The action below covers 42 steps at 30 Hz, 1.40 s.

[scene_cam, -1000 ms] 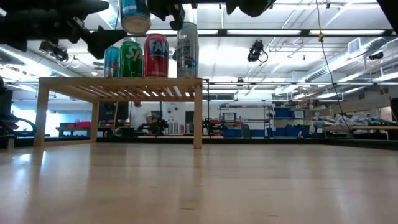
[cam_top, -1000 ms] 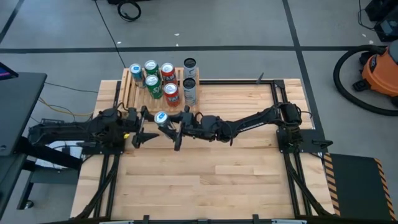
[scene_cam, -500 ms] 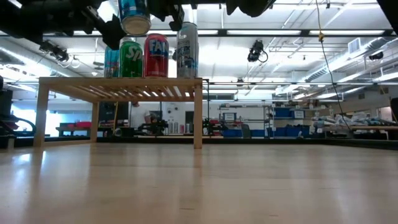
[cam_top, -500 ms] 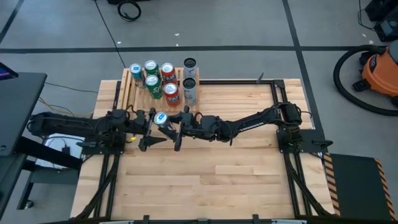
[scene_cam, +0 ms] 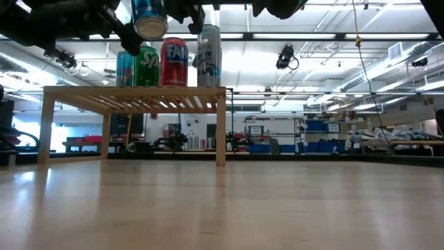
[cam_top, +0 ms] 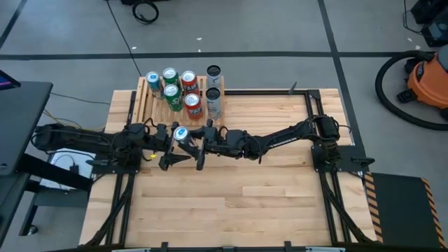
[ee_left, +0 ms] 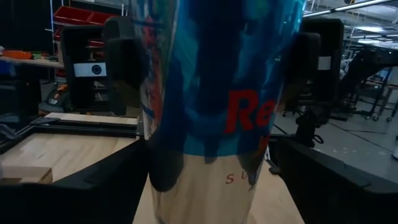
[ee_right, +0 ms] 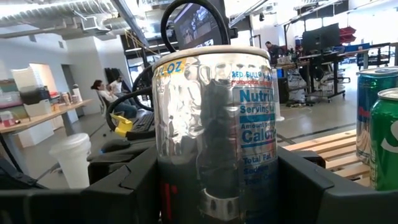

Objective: Place canned beverage on shelf
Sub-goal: Put the blue soda can on the shelf

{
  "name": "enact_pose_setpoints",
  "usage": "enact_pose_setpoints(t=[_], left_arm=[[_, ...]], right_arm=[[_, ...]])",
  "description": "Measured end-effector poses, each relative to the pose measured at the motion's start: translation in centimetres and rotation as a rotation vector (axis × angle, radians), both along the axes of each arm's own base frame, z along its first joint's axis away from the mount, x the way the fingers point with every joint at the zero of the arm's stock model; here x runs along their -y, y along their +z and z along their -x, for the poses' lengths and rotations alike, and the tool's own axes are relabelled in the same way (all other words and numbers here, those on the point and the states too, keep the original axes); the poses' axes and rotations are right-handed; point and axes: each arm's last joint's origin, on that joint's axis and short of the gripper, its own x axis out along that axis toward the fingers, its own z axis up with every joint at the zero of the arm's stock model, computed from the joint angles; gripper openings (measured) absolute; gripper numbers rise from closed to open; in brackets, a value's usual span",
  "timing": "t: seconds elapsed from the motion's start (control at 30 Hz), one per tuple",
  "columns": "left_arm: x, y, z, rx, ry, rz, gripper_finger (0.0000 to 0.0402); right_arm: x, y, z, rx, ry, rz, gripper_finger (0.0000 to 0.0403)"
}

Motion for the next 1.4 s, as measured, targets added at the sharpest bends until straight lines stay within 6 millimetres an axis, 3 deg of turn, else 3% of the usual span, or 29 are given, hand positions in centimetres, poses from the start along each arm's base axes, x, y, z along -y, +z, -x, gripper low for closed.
enact_pose_setpoints(t=[0.33, 0.47, 0.6, 0.87, 1.13, 1.4], left_arm=[[0.0, 0.0, 0.0, 0.008, 0.008, -0.042, 0.0255], [-0.1, 0.0, 0.0, 0.008, 0.009, -0.043, 0.0221], [-0.1, 0.0, 0.1, 0.008, 0.009, -0.044, 0.0220], [-0.1, 0.3, 0.8, 0.004, 0.033, -0.065, 0.0233], [-0.1, 1.0, 3.5, -0.022, 0.087, -0.075, 0.0234], [-0.6, 0.6, 6.4, -0.110, 0.294, -0.077, 0.0235]], right_arm=[[0.0, 0.0, 0.0, -0.001, 0.011, 0.002, 0.0237], [0.0, 0.0, 0.0, -0.001, 0.011, 0.002, 0.0274], [0.0, 0.1, 0.1, 0.003, 0.011, 0.002, 0.0300], [-0.4, 0.2, 0.1, 0.002, 0.016, 0.010, 0.0301], [-1.6, 1.1, 0.7, -0.019, 0.029, 0.057, 0.0302], [-3.8, 3.0, 2.7, -0.128, 0.019, 0.137, 0.0302]])
